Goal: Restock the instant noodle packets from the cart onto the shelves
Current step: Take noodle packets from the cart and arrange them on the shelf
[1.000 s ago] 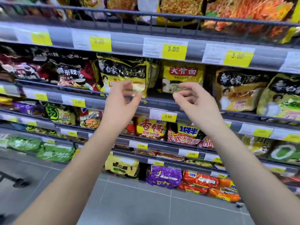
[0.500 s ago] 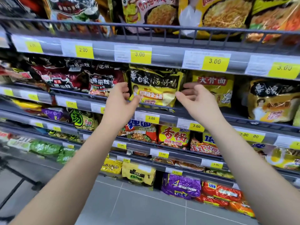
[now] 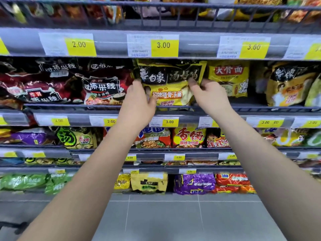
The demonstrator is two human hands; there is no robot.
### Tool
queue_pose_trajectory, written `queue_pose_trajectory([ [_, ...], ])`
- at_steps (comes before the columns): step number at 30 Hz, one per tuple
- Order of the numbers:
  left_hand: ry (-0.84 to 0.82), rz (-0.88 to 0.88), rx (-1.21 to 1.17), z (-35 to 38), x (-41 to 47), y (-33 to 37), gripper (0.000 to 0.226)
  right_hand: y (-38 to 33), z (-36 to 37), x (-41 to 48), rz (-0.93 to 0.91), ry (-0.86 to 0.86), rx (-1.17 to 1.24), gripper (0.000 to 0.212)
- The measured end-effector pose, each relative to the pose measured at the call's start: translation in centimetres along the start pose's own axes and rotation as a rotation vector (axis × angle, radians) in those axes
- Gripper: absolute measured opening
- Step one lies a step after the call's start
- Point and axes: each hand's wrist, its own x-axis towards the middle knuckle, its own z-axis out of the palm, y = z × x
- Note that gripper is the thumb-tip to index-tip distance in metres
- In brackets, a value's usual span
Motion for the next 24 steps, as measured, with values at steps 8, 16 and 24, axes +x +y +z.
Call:
queue_pose_trajectory([
  [8, -0.045, -0.023, 0.020, 0.2, -1.4, 0.9, 0.036, 0.2, -0.3, 1.5, 0.077, -0.085, 0.091, 0.078],
  [16, -0.024, 0.013, -0.030, -1.7, -3.8, 2.7, 0.080, 0.8, -2.5, -1.2, 0.032, 0.086, 0.199, 0.027],
  [24, 0.154, 0.173, -0.231, -6.7, -7.0, 7.8, 0.052, -1.9, -8.3, -6.3, -0.156, -0.017, 0.301, 0.008],
])
